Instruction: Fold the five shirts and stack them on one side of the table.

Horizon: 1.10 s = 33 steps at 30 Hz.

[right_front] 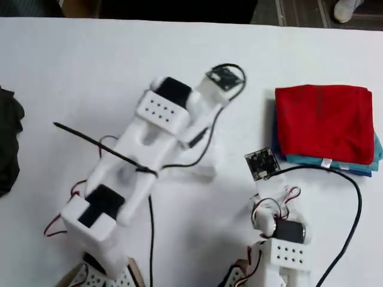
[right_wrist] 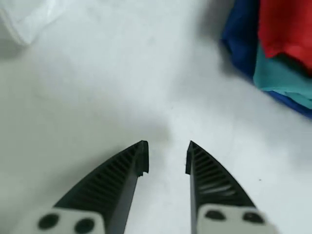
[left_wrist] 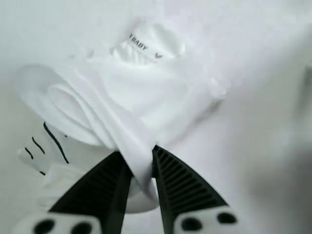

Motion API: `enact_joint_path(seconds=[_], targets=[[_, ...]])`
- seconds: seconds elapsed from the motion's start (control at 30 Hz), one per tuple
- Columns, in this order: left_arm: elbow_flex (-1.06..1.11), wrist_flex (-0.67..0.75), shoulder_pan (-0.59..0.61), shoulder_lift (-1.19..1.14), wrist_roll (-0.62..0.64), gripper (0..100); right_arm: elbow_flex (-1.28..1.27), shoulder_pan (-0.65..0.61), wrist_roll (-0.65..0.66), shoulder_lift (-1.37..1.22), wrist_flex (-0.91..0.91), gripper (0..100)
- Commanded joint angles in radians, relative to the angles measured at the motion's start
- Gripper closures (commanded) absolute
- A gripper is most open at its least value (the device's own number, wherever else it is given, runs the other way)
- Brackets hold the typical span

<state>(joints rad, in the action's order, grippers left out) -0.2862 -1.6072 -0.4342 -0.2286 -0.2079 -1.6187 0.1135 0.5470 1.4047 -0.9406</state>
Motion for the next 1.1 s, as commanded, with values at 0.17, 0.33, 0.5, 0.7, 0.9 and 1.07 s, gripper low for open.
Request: enact_joint_path(seconds=[0.17, 0.33, 0.5, 0.7, 0.9, 1.07], targets=[[-0.061, 0.075, -0.046, -0.127, 0.026, 98, -0.002, 0.007, -0.002, 0.056, -0.012, 85.8], [-0.242, 0.063, -0.044, -0.219, 0.025, 98, -0.003, 0.007, -0.002, 0.056, -0.012, 85.8], [-0.39, 0.003, -0.048, -0.325, 0.029, 98, -0.003, 0.007, -0.002, 0.056, -0.012, 85.8], [-0.504, -0.041, -0.038, -0.423, 0.025, 97, -0.003, 0.007, -0.002, 0.056, -0.012, 85.8], [-0.653, -0.117, -0.009, -0.436, 0.021, 75, -0.003, 0.007, -0.002, 0.056, -0.012, 85.8], [-0.846, -0.178, 0.161, -0.436, 0.023, 78, -0.003, 0.007, -0.002, 0.056, -0.012, 85.8]])
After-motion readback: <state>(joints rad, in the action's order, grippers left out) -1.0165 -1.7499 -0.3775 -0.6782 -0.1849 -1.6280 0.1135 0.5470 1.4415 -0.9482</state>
